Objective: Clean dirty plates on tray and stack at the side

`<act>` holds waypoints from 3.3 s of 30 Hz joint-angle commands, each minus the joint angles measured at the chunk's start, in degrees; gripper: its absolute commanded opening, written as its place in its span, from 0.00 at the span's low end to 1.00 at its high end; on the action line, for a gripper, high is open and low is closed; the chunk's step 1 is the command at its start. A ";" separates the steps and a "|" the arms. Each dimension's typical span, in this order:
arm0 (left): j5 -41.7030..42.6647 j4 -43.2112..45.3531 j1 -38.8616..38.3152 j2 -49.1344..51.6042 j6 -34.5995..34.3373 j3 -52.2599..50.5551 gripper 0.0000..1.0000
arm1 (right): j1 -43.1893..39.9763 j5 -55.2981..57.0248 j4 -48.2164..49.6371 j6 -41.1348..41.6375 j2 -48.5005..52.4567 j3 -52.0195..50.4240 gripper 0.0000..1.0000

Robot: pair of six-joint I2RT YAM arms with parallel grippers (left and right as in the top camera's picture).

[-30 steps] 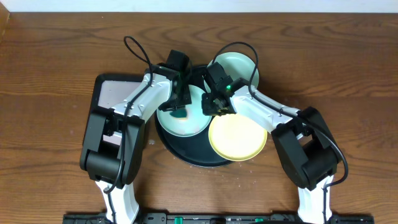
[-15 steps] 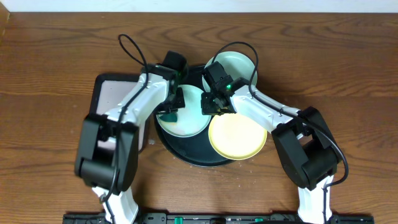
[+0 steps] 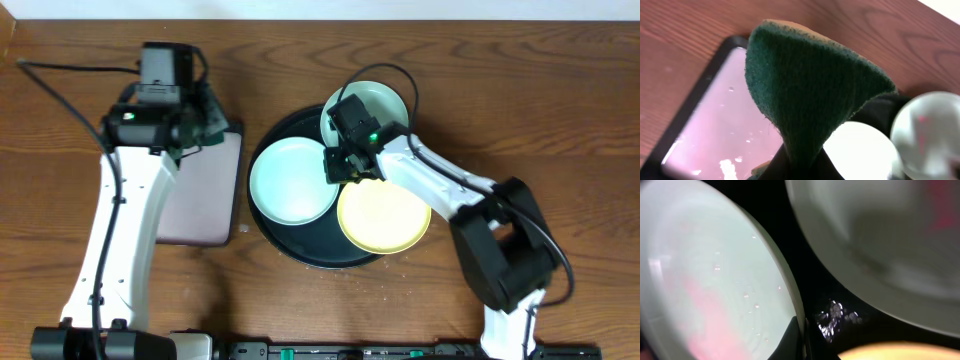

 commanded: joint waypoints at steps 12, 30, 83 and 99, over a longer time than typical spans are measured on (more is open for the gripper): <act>-0.22 -1.40 3.17 2.27 2.43 -2.29 0.07 | 10.21 35.47 -2.14 -10.73 -16.37 0.17 0.01; -0.20 -1.81 3.19 3.78 2.43 -2.29 0.07 | 25.75 79.67 10.08 -29.33 -16.52 0.17 0.01; -0.20 -1.86 3.17 3.78 2.43 -2.29 0.07 | -48.70 4.04 -16.26 -13.16 -22.12 -6.45 0.01; -0.20 -1.88 3.17 3.80 2.43 -2.32 0.07 | -49.35 4.07 -5.27 -19.02 -8.39 -11.21 0.01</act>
